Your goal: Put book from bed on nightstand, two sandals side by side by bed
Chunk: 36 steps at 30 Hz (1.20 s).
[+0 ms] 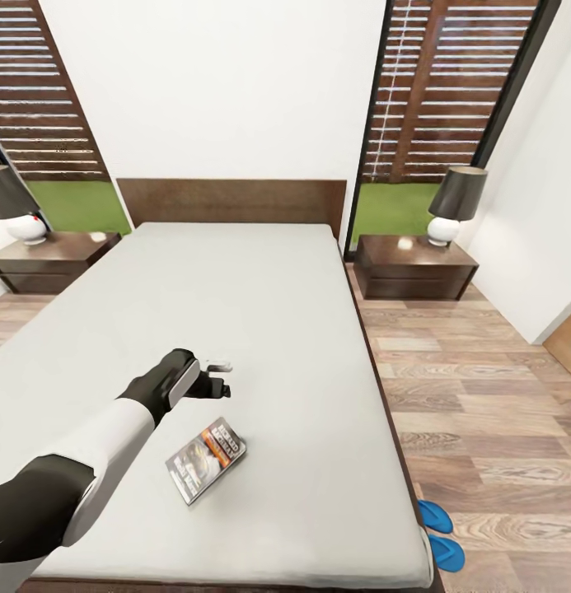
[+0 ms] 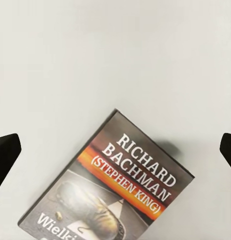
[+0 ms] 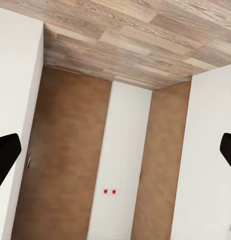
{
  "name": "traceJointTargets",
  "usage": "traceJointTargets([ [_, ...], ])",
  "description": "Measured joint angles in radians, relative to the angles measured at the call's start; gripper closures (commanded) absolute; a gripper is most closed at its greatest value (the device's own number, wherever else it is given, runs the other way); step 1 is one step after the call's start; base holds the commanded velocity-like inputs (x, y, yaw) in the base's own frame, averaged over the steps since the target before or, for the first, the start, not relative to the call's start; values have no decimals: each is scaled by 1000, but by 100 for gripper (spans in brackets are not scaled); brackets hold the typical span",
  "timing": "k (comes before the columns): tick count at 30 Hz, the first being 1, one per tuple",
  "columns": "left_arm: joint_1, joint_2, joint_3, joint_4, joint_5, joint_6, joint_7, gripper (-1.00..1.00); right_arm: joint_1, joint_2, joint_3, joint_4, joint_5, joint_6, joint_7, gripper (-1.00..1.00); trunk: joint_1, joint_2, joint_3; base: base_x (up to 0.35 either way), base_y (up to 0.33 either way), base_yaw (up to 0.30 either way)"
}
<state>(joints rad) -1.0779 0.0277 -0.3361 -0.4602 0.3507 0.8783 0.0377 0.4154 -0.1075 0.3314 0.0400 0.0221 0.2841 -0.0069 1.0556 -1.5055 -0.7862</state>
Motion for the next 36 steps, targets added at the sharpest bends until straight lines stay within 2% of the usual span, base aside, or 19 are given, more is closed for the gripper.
traceJointTargets([
  [36,0,-4,2,1,0,-1,4,-100,0,3,0,-2,0,0,1,-100,0,0,-59,0,0,0],
])
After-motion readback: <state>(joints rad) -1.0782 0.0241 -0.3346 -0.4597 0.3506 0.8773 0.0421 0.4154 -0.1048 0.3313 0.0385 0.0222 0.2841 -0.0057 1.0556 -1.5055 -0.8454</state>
